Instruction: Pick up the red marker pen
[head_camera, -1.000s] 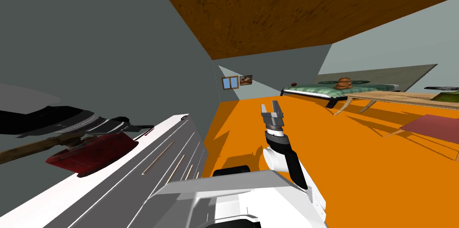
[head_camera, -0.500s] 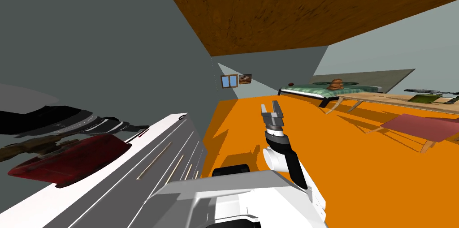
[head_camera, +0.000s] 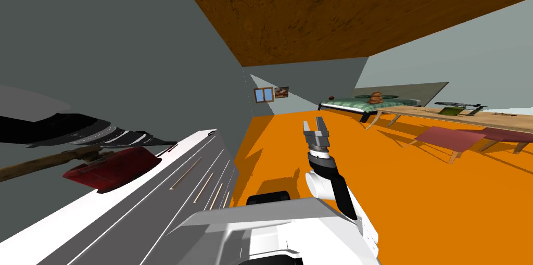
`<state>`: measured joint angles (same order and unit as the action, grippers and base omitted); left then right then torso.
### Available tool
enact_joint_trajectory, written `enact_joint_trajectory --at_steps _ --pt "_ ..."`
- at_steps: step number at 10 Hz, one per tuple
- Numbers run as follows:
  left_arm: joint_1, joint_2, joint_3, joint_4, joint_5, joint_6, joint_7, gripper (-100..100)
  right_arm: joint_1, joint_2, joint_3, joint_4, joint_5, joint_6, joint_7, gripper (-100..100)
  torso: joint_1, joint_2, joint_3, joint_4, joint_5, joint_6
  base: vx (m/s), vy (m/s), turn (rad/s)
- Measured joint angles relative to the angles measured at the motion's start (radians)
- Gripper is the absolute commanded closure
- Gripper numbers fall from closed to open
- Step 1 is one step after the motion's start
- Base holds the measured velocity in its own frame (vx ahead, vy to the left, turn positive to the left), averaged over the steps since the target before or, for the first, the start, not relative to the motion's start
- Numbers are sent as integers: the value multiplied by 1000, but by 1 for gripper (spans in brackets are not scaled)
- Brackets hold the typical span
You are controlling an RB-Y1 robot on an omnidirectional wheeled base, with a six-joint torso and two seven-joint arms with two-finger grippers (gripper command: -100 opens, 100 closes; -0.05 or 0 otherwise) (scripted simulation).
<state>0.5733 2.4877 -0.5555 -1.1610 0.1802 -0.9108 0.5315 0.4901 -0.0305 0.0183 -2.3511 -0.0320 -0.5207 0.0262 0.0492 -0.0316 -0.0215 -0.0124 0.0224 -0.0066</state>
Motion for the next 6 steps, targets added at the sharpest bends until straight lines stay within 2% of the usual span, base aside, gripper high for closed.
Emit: enact_joint_trajectory --at_steps 4,5,6 --pt "0 0 0 0 0 0 0 100 0 0 0 0 0 0 0 0 3 -6 -4 -2 1 0 -1 -1 0" --pt "0 0 0 0 0 0 0 0 0 0 0 0 0 0 0 0 3 -6 -4 -2 1 0 0 0 0" --pt "0 0 0 0 0 0 0 -100 0 0 0 0 0 0 0 0 3 -6 -4 -2 1 0 91 97 -58"
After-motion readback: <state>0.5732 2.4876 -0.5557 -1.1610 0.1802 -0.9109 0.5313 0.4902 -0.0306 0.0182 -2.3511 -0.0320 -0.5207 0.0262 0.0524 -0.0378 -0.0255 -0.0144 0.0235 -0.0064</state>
